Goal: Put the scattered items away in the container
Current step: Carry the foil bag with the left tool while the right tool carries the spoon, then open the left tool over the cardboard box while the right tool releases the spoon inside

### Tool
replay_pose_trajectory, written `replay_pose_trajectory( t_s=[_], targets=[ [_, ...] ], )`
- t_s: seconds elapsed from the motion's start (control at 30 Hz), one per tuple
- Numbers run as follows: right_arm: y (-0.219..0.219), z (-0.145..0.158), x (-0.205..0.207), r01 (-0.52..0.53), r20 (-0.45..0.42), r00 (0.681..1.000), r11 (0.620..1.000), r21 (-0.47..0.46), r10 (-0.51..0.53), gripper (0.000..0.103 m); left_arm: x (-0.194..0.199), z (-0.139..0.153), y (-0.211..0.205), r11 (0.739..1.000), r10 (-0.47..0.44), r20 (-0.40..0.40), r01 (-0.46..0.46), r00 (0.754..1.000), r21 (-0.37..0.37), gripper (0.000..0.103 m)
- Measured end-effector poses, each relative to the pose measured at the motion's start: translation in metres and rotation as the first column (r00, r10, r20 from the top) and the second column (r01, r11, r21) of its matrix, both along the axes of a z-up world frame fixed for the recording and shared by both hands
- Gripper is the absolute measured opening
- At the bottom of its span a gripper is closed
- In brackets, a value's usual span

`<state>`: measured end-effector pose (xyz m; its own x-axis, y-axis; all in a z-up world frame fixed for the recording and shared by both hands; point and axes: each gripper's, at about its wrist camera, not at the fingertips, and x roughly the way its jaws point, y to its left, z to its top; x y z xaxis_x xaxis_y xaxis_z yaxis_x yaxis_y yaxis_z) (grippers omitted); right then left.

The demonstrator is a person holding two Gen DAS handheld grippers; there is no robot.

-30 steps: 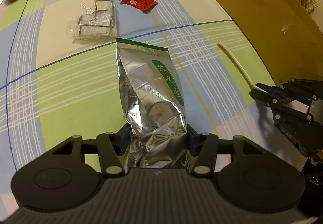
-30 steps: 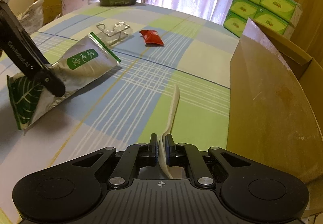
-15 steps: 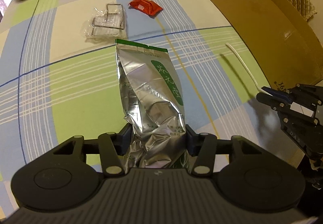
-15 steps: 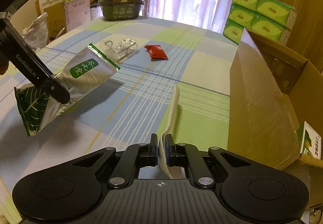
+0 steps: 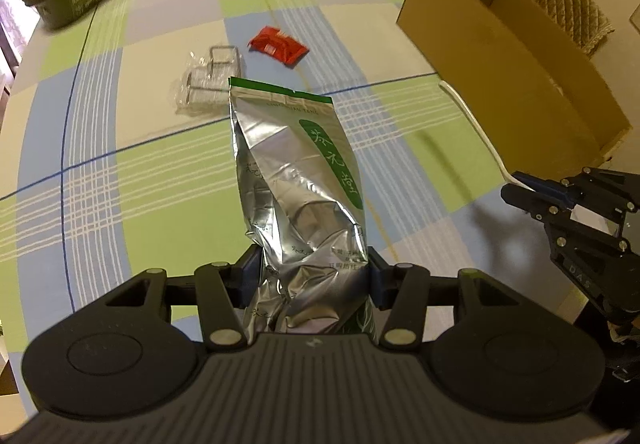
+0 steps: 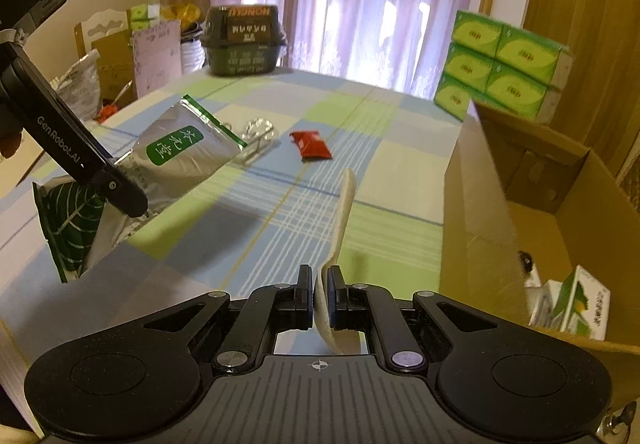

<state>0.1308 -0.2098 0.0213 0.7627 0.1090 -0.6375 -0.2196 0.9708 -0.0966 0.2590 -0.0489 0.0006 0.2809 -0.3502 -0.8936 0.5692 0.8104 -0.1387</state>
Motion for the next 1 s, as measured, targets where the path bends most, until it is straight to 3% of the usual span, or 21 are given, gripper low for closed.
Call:
replay_pose_trajectory(
  t_s=[0.3, 0.6, 0.83, 1.0],
  targets=[
    [-0.011, 0.040, -0.013, 0.028, 0.099, 0.995, 1.000, -0.004, -0.028, 0.009, -0.018, 0.034, -0.024, 0.999, -0.031, 0.040, 0.033, 0.999, -0.038, 0.047],
    [-0.053, 0.077, -0.025, 0.112, 0.194, 0.975, 0.994, -0.016, -0.106, 0.009, -0.033, 0.072, -0.084, 0.989, -0.108, 0.086, 0.116, 0.990, -0.092, 0.047],
    [-0.104, 0.085, -0.026, 0.190, 0.207, 0.962, 0.981, -0.036, -0.179, 0.009, -0.038, 0.092, -0.147, 0.976, -0.164, 0.104, 0.177, 0.981, -0.129, 0.047],
    [-0.137, 0.085, -0.026, 0.228, 0.207, 0.954, 0.973, -0.034, -0.217, 0.009, -0.030, 0.092, -0.188, 0.968, -0.166, 0.072, 0.177, 0.983, -0.181, 0.047]
  ],
)
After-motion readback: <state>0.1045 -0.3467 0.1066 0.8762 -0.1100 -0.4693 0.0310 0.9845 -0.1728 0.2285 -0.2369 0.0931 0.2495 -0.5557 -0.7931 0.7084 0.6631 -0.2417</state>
